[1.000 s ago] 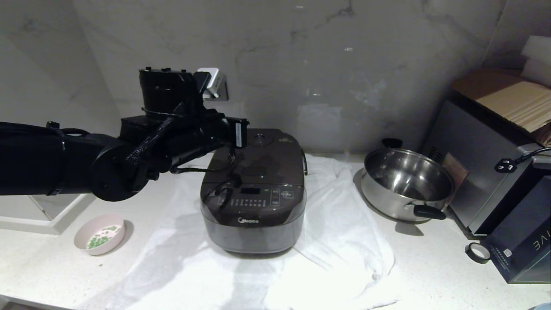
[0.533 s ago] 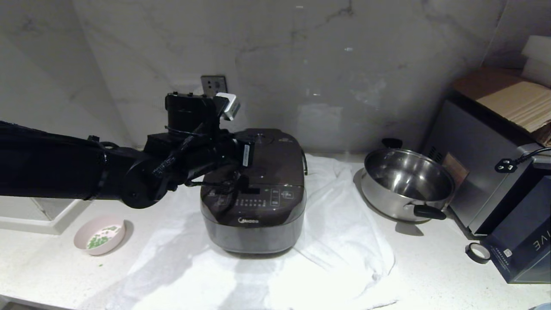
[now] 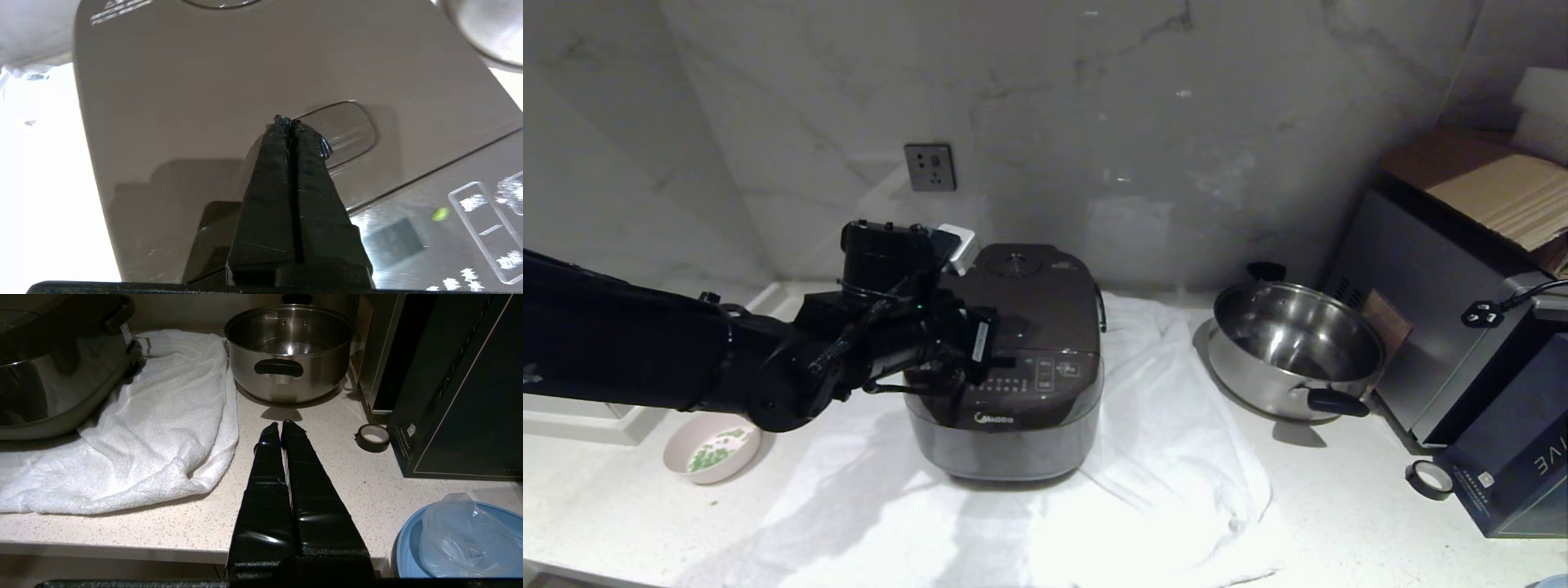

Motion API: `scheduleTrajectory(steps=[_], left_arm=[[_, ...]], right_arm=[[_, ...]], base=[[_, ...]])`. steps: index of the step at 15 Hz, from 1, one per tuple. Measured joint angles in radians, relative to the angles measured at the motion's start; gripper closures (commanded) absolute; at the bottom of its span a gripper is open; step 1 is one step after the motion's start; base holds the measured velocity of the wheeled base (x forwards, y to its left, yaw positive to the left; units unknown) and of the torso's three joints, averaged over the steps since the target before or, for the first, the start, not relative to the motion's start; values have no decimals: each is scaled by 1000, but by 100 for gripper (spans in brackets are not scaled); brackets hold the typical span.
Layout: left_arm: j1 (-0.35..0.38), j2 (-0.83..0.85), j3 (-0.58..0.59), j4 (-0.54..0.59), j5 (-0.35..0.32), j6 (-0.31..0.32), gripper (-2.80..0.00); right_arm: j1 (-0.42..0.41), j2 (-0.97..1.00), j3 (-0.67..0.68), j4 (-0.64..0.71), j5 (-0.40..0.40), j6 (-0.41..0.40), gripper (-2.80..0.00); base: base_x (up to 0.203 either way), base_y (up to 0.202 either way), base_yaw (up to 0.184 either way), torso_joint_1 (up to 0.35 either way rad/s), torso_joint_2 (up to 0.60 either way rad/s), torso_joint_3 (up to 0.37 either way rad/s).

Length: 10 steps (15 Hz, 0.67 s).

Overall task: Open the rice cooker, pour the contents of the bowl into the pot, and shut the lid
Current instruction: Open the rice cooker

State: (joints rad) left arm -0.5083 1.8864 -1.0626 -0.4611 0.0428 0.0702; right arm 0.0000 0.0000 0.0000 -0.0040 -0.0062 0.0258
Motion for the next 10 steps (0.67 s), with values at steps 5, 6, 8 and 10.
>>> scheduleTrajectory(steps=[5, 6, 8, 10], left_arm=[[-12, 10, 4, -2, 0, 2, 0], [-17, 17, 2, -4, 0, 2, 0], [-26, 28, -3, -6, 1, 3, 0], [-30, 34, -6, -6, 1, 3, 0]], right_arm=[[0, 0, 0, 0, 0, -1, 0], [0, 0, 0, 0, -1, 0, 0], [0, 0, 0, 0, 0, 0, 0], [0, 0, 0, 0, 0, 0, 0]], base=[[0, 0, 0, 0, 0, 0], [0, 0, 0, 0, 0, 0], [0, 0, 0, 0, 0, 0], [0, 0, 0, 0, 0, 0]])
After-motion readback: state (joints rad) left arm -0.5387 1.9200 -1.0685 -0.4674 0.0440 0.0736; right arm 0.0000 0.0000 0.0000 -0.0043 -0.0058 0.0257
